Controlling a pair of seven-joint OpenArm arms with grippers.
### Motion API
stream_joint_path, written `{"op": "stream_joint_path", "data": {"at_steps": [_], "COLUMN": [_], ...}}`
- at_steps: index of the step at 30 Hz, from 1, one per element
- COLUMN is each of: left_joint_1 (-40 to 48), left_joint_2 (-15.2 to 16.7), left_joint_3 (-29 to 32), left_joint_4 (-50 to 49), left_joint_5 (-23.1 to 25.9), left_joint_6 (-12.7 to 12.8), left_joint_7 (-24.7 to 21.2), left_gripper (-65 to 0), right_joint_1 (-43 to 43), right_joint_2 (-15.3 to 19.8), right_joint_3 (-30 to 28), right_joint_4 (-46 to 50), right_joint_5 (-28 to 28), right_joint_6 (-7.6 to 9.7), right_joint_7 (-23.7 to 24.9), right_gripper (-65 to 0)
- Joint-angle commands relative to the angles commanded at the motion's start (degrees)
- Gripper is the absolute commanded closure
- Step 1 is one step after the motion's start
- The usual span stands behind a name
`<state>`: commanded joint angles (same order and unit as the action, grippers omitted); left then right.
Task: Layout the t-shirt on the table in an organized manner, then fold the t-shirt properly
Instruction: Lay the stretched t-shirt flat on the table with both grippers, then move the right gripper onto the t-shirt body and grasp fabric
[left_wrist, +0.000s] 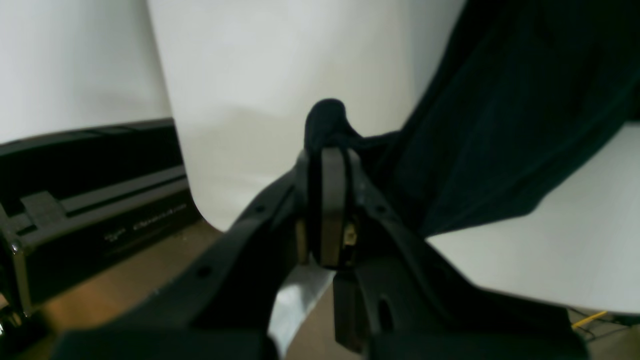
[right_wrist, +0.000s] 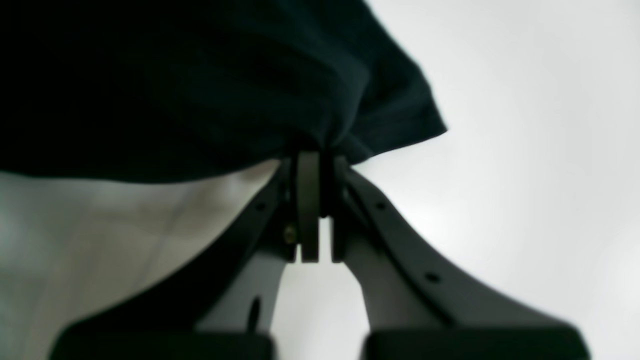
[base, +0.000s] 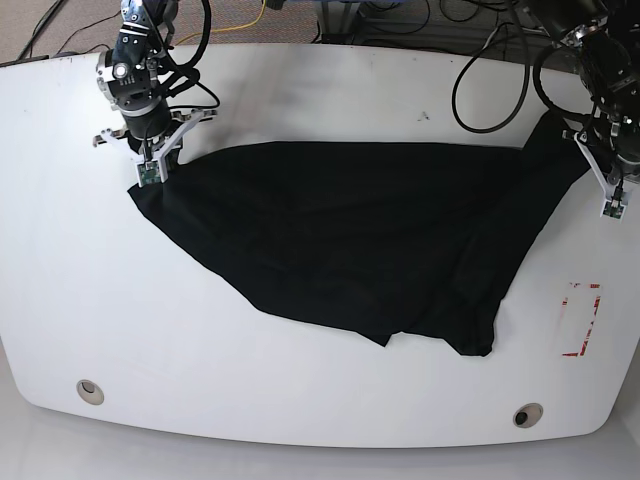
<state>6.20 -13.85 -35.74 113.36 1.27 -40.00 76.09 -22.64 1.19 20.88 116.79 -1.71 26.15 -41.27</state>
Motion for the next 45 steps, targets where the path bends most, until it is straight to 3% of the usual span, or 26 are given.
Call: {"op": "stream_joint_path", "data": {"at_steps": [17, 19, 23, 26, 31, 36, 40, 45], "left_joint_1": [3.8, 3.8, 3.8, 3.8, 3.9, 3.9, 3.5, 2.8], "left_joint_2": [0.0, 0.0, 0.0, 0.0, -0.1, -0.8, -1.1, -1.6], "left_joint_3": [-0.2, -0.2, -0.2, -0.2, -0.2, -0.5, -2.6, -4.8], "left_joint_4": [-0.1, -0.1, -0.1, -0.2, -0.2, -0.2, -0.2, -0.2], "left_joint_5": [0.1, 0.1, 0.2, 0.2, 0.3, 0.2, 0.2, -0.1], "left_joint_6": [0.0, 0.0, 0.0, 0.0, 0.0, 0.0, 0.0, 0.0], "left_joint_7": [-0.1, -0.1, -0.1, -0.1, -0.1, -0.1, -0.1, -0.1], "left_gripper": [0.0, 0.0, 0.0, -5.6, -21.5, -33.9, -34.6, -34.9], "right_joint_1": [-4.0, -4.1, -4.6, -4.7, -4.8, -6.4, -6.9, -7.1], "right_joint_2": [-0.1, -0.1, -0.1, -0.1, -0.1, -0.1, -0.3, -3.4], "right_joint_3": [0.1, 0.1, 0.1, 0.4, 0.4, 0.5, 0.6, 5.0], "right_joint_4": [-0.3, -0.3, -0.4, -0.4, -0.4, -0.3, -0.3, -0.4], "right_joint_5": [-0.2, -0.3, -0.4, -0.3, -0.1, 0.0, 0.0, -0.4], "right_joint_6": [-0.18, -0.35, -0.44, -0.44, -0.44, -0.44, -0.53, -0.44], "right_joint_7": [0.0, -0.1, -0.1, -0.1, -0.1, 0.4, 2.4, 5.5], "right_gripper": [-1.1, -4.1, -17.1, -29.5, -41.9, -43.0, -43.0, -43.0]}}
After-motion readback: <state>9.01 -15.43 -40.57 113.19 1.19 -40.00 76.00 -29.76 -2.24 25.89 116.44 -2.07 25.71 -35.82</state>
